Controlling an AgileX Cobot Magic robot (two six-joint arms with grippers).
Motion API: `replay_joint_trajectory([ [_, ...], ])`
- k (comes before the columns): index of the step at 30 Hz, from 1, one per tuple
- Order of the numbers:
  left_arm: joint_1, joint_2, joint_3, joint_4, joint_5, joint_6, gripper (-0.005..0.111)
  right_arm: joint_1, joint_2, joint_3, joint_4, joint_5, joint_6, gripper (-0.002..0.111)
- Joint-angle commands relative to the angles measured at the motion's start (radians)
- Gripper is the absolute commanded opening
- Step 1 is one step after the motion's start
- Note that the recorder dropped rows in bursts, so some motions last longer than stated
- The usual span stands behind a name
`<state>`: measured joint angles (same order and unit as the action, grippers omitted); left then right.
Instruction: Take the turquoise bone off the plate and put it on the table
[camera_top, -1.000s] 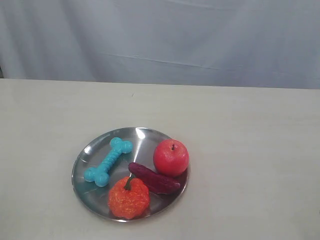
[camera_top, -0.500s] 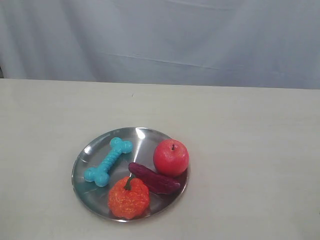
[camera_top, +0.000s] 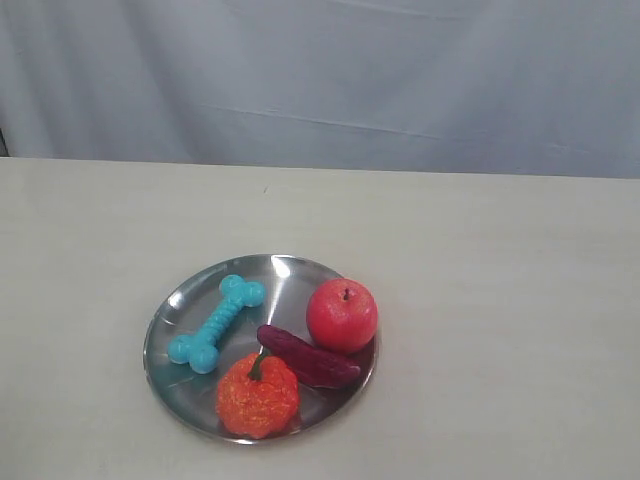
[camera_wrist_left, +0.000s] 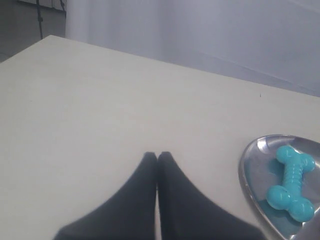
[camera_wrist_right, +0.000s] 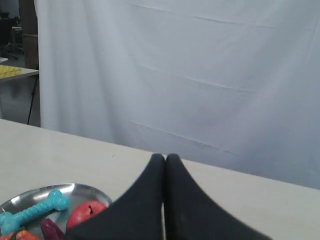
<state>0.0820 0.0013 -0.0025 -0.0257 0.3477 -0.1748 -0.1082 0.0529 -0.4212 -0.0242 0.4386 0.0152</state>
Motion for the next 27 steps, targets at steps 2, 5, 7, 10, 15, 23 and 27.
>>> replay_joint_trajectory([
  [2,-0.005,-0.001,0.003,0.0,-0.005,-0.002,0.0,-0.005,0.049,-0.079,-0.004,0.009,-0.001,0.0],
  [5,-0.005,-0.001,0.003,0.0,-0.005,-0.002,0.0,-0.005,0.057,-0.091,-0.007,0.004,-0.001,0.0],
  [7,-0.005,-0.001,0.003,0.0,-0.005,-0.002,0.0,-0.005,0.057,-0.091,-0.004,0.009,-0.001,0.0],
  [10,-0.005,-0.001,0.003,0.0,-0.005,-0.002,0.0,-0.005,0.057,-0.09,0.041,0.01,-0.001,0.0],
  [15,-0.005,-0.001,0.003,0.0,-0.005,-0.002,0.0,-0.005,0.084,-0.09,0.18,0.064,-0.001,0.0],
  [23,-0.005,-0.001,0.003,0.0,-0.005,-0.002,0.0,-0.005,0.404,-0.09,0.229,0.255,-0.001,0.0],
  [27,-0.005,-0.001,0.003,0.0,-0.005,-0.002,0.0,-0.005,0.619,-0.143,0.253,0.26,-0.001,0.0],
])
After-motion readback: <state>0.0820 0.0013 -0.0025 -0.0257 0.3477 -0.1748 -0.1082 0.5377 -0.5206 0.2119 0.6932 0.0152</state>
